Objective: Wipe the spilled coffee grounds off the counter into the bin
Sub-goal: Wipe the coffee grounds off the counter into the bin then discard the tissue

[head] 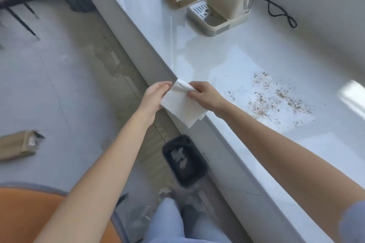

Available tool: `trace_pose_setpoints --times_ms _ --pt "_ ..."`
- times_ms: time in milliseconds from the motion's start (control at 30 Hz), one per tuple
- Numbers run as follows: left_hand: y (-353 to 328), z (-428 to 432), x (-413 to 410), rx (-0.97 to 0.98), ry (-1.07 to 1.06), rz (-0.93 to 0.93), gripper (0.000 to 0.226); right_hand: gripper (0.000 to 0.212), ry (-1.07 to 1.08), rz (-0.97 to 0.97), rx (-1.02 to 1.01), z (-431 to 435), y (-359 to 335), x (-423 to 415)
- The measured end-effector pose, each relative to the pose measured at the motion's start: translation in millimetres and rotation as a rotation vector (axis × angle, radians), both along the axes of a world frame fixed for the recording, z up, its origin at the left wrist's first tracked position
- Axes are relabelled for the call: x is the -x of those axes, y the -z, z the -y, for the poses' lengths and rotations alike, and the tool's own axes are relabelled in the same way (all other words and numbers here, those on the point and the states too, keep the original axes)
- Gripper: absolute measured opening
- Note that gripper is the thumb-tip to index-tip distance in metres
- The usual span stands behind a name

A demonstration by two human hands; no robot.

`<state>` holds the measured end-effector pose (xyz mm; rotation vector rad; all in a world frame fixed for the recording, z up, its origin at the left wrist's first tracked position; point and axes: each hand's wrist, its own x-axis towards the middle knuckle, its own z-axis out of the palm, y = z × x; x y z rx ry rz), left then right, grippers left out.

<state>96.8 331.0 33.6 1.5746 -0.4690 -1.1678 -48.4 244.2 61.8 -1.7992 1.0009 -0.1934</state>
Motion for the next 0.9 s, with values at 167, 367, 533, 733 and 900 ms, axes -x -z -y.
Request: trace_pose_setpoints --times_ms 167,367,533,733,900 --pt "54.9 -30.0 -0.4 -0.096 -0.181 -0.030 0.028 0.027 -0.001 0.004 -0.034 -33.7 61.1 -15.2" --pt "146.5 -75.5 7.0 -0.323 -0.330 -0.115 0.030 0.026 0.136 -0.057 -0.119 -54.5 142.2 -11.8" --pt "239.5 -102.3 26.2 -0.504 -0.257 -0.093 0.021 0.022 0.207 -0.095 -0.151 -72.4 211.6 2.1" --pt "362.0 -107.8 69.1 -0.712 -0.077 -0.038 0.047 0.027 0.208 -0.187 -0.087 -77.0 300.1 25.9" --pt "450.6 -111.2 101.2 -0.879 -0.039 -0.069 0.061 0.032 0.166 -0.210 -0.005 -74.3 372.0 44.6"
